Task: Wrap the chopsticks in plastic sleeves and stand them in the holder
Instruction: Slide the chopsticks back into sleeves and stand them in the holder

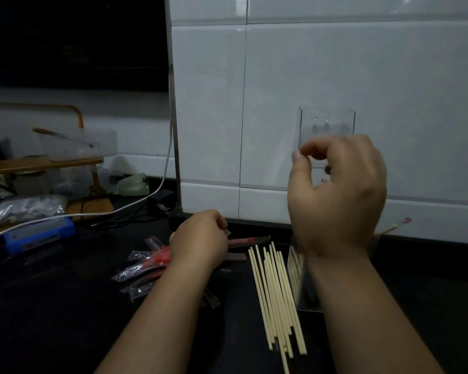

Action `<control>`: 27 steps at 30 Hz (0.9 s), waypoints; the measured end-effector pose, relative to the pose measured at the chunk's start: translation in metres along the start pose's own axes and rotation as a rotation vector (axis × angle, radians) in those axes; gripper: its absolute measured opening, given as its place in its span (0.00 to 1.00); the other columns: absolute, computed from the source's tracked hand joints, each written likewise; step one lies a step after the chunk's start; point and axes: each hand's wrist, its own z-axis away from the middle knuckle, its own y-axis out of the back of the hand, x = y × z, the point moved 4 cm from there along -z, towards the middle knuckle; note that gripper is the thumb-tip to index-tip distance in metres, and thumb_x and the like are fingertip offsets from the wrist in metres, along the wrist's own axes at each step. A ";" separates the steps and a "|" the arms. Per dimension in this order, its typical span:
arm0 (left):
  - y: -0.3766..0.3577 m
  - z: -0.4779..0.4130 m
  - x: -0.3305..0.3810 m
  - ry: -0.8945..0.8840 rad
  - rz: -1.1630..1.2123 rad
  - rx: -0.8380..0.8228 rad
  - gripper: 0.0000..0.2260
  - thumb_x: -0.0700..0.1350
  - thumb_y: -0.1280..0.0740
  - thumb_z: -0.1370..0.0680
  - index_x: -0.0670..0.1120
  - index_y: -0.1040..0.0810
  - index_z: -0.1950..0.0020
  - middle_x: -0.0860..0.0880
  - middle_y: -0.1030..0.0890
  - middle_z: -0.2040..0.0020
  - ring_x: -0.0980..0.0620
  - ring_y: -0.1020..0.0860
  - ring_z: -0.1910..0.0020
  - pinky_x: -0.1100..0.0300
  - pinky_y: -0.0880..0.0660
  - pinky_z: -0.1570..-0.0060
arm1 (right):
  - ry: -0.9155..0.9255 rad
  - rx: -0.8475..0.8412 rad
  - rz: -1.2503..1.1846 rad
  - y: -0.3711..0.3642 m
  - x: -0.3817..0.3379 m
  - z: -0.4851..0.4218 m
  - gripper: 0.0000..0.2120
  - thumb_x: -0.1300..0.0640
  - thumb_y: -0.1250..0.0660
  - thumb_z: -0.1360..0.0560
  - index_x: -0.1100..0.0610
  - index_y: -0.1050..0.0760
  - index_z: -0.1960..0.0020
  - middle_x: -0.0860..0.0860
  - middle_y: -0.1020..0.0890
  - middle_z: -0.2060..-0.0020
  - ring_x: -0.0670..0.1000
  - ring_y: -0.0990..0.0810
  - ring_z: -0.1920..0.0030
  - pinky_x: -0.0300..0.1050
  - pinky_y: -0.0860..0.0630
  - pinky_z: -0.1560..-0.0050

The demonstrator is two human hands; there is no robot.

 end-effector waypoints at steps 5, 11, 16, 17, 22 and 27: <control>-0.004 -0.001 0.001 0.008 -0.239 -0.068 0.09 0.43 0.35 0.23 0.57 0.30 0.59 0.49 0.19 0.44 0.44 0.22 0.45 0.52 0.29 0.49 | 0.165 -0.321 -0.254 -0.016 -0.034 0.014 0.02 0.65 0.31 0.27 0.60 0.22 0.57 0.52 0.22 0.62 0.48 0.28 0.63 0.33 0.33 0.61; -0.011 -0.007 -0.009 0.003 -0.421 -0.127 0.12 0.48 0.34 0.23 0.58 0.20 0.41 0.48 0.19 0.40 0.44 0.23 0.40 0.50 0.31 0.43 | -0.270 -1.259 0.215 -0.061 -0.017 0.050 0.12 0.61 0.35 0.24 0.53 0.21 0.42 0.54 0.19 0.50 0.55 0.21 0.50 0.44 0.23 0.51; -0.020 -0.012 -0.016 0.005 -0.496 -0.160 0.15 0.51 0.32 0.24 0.56 0.21 0.38 0.48 0.20 0.40 0.44 0.25 0.38 0.50 0.32 0.42 | -0.334 -1.632 0.376 -0.072 -0.009 0.086 0.17 0.62 0.34 0.24 0.63 0.26 0.35 0.59 0.21 0.39 0.60 0.22 0.40 0.49 0.24 0.44; -0.021 -0.012 -0.017 0.002 -0.510 -0.152 0.14 0.51 0.32 0.24 0.55 0.21 0.39 0.48 0.20 0.40 0.44 0.25 0.38 0.50 0.32 0.43 | -0.344 -1.630 0.371 -0.071 -0.008 0.088 0.18 0.62 0.34 0.23 0.64 0.26 0.34 0.60 0.22 0.38 0.60 0.22 0.38 0.49 0.25 0.42; -0.024 -0.010 -0.017 -0.020 -0.534 -0.147 0.13 0.48 0.34 0.23 0.52 0.21 0.39 0.47 0.20 0.40 0.44 0.25 0.39 0.51 0.32 0.43 | -0.490 -1.605 0.427 -0.076 0.009 0.097 0.19 0.61 0.33 0.23 0.63 0.27 0.33 0.60 0.24 0.34 0.59 0.24 0.35 0.49 0.26 0.39; -0.019 -0.008 -0.010 -0.053 -0.553 -0.091 0.13 0.46 0.37 0.22 0.53 0.21 0.39 0.47 0.21 0.39 0.44 0.26 0.39 0.50 0.32 0.43 | -0.531 -1.539 0.429 -0.079 0.020 0.105 0.17 0.60 0.33 0.23 0.62 0.25 0.35 0.59 0.23 0.36 0.58 0.23 0.37 0.48 0.26 0.41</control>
